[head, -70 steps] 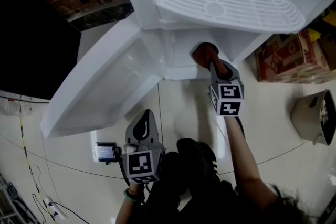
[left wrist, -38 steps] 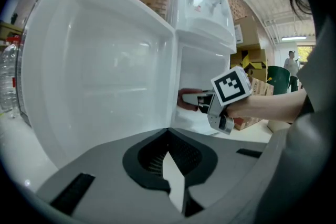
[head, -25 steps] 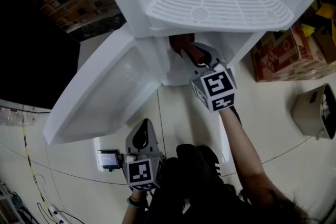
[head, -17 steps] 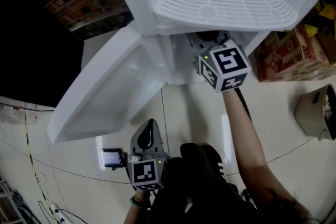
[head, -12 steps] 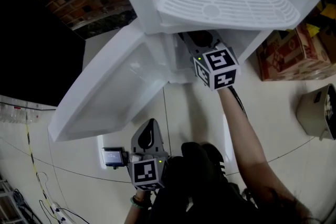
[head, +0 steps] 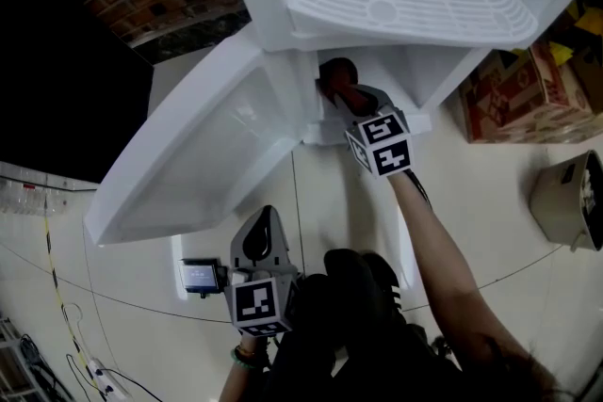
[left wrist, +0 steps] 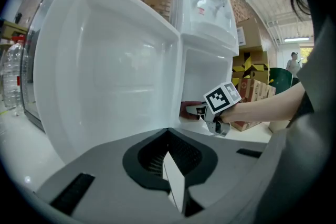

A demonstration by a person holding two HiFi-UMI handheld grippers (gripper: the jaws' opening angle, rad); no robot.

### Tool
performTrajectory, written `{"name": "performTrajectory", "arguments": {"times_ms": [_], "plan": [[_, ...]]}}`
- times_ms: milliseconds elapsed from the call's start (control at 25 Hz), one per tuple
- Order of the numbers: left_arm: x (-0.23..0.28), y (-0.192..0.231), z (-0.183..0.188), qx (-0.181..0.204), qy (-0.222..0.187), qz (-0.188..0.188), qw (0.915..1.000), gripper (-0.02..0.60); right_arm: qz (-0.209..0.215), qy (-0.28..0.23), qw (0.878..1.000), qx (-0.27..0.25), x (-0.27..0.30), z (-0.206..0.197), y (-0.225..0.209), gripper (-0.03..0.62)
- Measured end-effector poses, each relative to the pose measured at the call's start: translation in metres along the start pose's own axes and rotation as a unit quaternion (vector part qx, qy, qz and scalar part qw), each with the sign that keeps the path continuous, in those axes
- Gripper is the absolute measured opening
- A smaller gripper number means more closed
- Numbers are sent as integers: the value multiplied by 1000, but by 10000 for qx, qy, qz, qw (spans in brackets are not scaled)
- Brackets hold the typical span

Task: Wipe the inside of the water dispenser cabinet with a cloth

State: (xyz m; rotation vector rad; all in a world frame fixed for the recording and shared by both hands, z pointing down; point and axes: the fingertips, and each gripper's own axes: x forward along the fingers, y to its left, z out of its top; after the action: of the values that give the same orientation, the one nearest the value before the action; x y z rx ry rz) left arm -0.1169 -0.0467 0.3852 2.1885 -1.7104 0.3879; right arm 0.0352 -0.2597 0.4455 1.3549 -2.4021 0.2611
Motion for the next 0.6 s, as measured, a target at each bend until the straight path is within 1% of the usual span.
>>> {"name": "performTrajectory", "arguments": {"times_ms": [80,160,240,400,480,600], "plan": [[-1,0,1,8,-29,5,10000,5,-56,-154,9999,-42,-11,10,-1,77],[-2,1,2,19,-56,41,10000,5,-4,-350,9994,-64,-27,20,6,77],[-4,5,2,57,-82,82,9999,3,121,-552,9983,-120,-44,31,19,77],[-11,15,9,-56,-229,310,9992,5,417,-1043,9934,-215,-85,55,51,77],[-16,21,9,-95,-293,429,9986,3,684,-1364,9879,-263,-109,73,74,77],[-25,25,7,-177,-319,530,9979,3,1271,-1851,9735,-441,-144,104,119,77]]}}
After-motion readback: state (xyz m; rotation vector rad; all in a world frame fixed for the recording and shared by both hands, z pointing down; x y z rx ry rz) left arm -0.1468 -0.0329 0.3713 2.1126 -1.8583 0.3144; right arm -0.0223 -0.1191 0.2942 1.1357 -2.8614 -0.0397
